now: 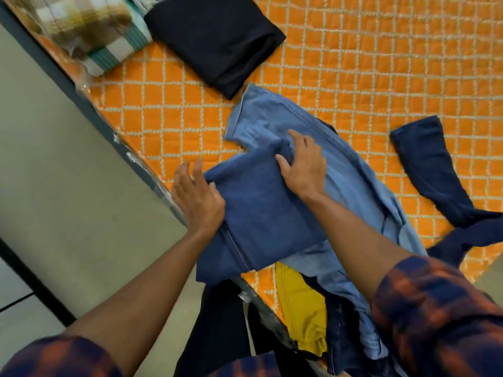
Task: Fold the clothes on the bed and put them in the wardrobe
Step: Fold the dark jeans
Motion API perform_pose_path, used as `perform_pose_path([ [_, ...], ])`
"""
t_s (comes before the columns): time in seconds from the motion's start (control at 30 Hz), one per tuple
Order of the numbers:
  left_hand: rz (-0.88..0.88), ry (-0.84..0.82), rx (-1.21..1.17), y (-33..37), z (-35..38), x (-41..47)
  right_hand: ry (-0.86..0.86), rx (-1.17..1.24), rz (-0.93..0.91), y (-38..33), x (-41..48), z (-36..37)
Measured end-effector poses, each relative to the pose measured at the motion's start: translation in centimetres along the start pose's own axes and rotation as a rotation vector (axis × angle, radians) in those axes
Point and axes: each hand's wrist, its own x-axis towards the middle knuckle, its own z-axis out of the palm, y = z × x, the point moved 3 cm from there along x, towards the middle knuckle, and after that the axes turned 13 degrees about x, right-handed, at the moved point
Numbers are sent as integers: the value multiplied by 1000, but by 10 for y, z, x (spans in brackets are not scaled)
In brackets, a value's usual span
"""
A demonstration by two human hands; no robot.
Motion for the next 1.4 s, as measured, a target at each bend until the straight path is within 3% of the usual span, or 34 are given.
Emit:
perform_pose_path([
  [0.13, 403, 31, -38, 20, 1, -55, 98, 13, -231, 4, -58, -9],
  [0.23, 567, -112, 69, 28, 15, -116, -26, 40, -400, 22, -119, -7],
  [0.37, 527, -331, 295, 35, 46, -146, -320, -119, -424, 59, -176, 1],
  [0.43, 498, -377, 388, 42, 59, -146, -385, -209, -417, 72, -177, 8],
  [0.6, 436, -475, 499, 56, 65, -141, -364, -315, -449, 79, -151, 25],
  [0.7, 435, -536, 286, 51, 45, -132, -329, -335, -482, 76, -150, 23],
  [0.77, 430, -517, 99, 43, 21, -121, -288, -338, -507, 71, -155, 14],
  [0.87, 487, -517, 70, 38, -21, -100, -269, -335, -548, 52, -153, -7],
  [1.03, 516, -501, 35, 33, -88, -86, -440, -317, -550, -19, -128, -62],
  [1.17, 599, -176, 212, 23, -135, -87, -473, -276, -566, -73, -106, -108],
  [1.23, 555, -86, 216, 20, -153, -83, -526, -309, -587, -103, -98, -128],
  [1.3, 515, -114, 108, 21, -168, -73, -596, -345, -580, -130, -83, -141],
  [1.4, 516, -286, -111, 23, -188, -35, -668, -395, -577, -169, -48, -152],
])
